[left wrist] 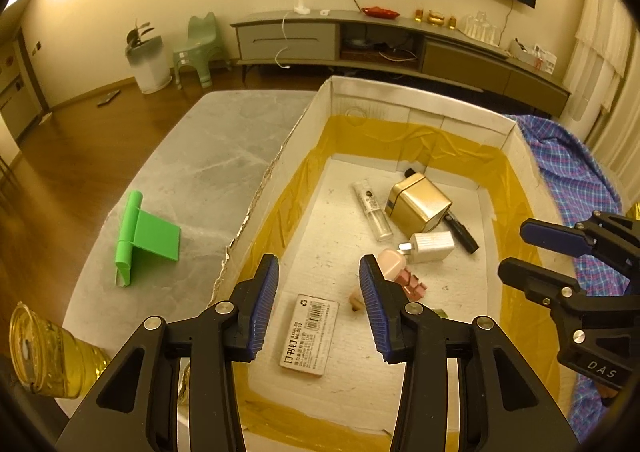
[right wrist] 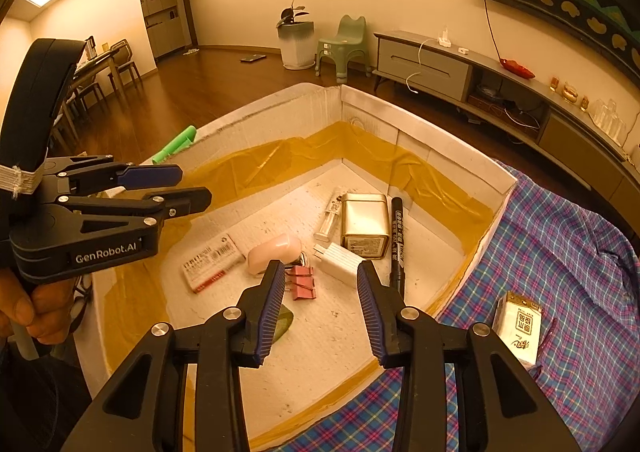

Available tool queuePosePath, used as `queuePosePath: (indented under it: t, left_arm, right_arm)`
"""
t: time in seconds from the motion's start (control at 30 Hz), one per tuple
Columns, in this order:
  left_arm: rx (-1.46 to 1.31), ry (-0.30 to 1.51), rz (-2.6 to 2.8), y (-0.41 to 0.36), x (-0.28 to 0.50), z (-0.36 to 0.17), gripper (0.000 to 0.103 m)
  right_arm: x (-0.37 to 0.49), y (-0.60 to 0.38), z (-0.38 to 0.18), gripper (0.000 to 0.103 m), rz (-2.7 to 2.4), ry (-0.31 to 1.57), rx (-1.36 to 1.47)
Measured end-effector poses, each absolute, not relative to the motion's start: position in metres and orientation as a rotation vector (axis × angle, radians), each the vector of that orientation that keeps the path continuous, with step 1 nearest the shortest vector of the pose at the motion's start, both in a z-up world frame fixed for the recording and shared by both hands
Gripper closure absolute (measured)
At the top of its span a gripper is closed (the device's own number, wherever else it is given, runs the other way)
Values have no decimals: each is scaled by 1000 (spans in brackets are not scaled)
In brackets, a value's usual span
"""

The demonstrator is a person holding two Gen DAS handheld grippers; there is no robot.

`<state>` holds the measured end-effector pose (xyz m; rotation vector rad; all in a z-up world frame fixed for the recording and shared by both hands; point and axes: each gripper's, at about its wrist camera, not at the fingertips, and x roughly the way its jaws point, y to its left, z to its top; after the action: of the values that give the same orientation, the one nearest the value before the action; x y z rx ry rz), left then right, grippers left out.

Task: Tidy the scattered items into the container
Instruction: 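Move both open tools out of the box toward the items on the shirt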

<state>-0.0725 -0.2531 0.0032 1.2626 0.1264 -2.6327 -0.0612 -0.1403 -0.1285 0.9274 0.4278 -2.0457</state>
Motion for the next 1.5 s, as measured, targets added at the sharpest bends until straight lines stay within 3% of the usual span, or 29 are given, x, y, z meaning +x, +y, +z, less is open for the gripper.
queuePosePath:
  t: [0.83,1.2,1.33,1.5]
  left_arm:
    - [1138,22,-2707,-201,-53,53,58]
    - [1067,98,-2857,-157,-45,77,58]
    - [1070,81,-2917,-134,-47,81,58]
    - [1139,42,-2950,-103,-63,68,57]
  right_arm:
    - [-31,-100,-72,63,-2049,335,835]
    - [-74,-1,-25,63,-2148,13,819]
    - [-102,33,-33,63,-2253,-33,856]
    - [-133,49,-84,63,-2331,29,979]
